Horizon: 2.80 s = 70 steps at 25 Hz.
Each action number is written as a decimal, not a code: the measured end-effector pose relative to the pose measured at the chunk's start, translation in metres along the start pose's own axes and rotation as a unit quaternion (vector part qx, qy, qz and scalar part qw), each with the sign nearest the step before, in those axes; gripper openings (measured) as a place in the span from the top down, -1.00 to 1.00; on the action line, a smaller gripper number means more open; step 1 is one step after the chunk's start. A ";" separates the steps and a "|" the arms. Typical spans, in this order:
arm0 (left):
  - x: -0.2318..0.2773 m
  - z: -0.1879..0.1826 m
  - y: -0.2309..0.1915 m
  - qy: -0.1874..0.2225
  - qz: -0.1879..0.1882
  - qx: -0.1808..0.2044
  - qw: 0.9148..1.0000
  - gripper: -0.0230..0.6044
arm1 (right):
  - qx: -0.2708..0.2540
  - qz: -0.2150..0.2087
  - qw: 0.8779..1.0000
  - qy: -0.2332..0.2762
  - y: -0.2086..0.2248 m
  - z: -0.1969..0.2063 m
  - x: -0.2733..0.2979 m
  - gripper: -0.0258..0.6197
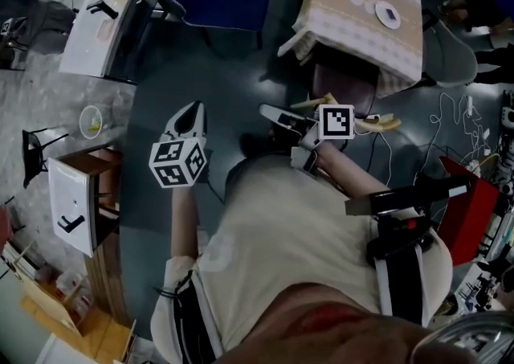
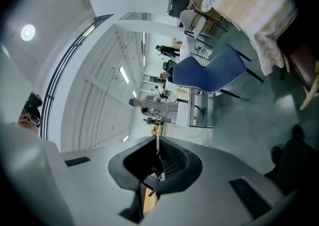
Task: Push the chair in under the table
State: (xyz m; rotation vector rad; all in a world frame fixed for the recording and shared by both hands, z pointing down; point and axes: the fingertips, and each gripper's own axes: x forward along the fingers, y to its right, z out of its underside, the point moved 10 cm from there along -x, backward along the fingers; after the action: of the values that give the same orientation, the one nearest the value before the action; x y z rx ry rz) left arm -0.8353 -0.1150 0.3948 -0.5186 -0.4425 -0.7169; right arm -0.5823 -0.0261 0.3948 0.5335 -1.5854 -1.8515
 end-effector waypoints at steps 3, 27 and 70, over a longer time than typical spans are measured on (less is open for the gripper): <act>0.007 -0.005 -0.002 -0.011 0.003 0.006 1.000 0.90 | 0.000 0.003 1.000 0.004 0.004 -0.007 0.004 0.88; 0.110 -0.114 0.030 -0.069 0.002 0.125 0.990 0.90 | 0.020 -0.088 0.995 0.037 0.018 -0.132 0.011 0.88; 0.256 -0.228 -0.142 -0.132 -0.038 0.190 0.972 0.90 | 0.043 -0.065 0.990 0.121 0.047 -0.272 0.097 0.88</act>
State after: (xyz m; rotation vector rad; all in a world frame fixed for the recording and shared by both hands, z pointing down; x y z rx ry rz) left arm -0.7175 -0.4669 0.3971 -0.2353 -0.8344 -0.6186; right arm -0.4605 -0.2923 0.3976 0.8836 -1.5014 -1.7409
